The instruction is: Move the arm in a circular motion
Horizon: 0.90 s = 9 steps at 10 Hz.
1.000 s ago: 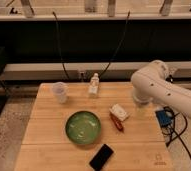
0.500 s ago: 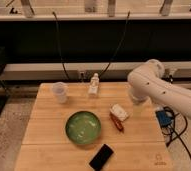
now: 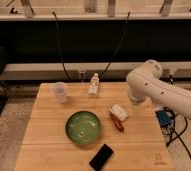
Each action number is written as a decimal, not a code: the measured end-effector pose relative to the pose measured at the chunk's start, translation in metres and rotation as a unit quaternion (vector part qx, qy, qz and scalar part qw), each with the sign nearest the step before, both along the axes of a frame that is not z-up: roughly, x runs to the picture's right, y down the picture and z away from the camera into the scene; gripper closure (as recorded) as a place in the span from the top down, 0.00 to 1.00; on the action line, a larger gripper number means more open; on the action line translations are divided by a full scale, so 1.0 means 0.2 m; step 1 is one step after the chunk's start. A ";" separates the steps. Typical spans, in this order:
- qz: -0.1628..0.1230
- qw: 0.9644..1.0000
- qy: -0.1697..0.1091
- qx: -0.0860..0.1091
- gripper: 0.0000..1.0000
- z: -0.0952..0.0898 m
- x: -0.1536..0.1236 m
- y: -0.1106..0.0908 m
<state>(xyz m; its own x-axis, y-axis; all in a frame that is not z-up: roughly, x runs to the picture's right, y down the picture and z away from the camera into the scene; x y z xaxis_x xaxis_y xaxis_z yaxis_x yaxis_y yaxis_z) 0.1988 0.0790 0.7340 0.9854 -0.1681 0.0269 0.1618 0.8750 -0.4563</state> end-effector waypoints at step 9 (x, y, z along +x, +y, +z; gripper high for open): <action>-0.029 0.999 -0.025 0.004 0.80 0.05 -0.02 -0.01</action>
<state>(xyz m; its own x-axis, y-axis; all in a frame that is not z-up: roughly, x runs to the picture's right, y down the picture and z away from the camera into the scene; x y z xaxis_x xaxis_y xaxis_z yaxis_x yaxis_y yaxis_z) 0.1952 0.0778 0.7431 0.9714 -0.2255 0.0741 0.2348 0.8673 -0.4390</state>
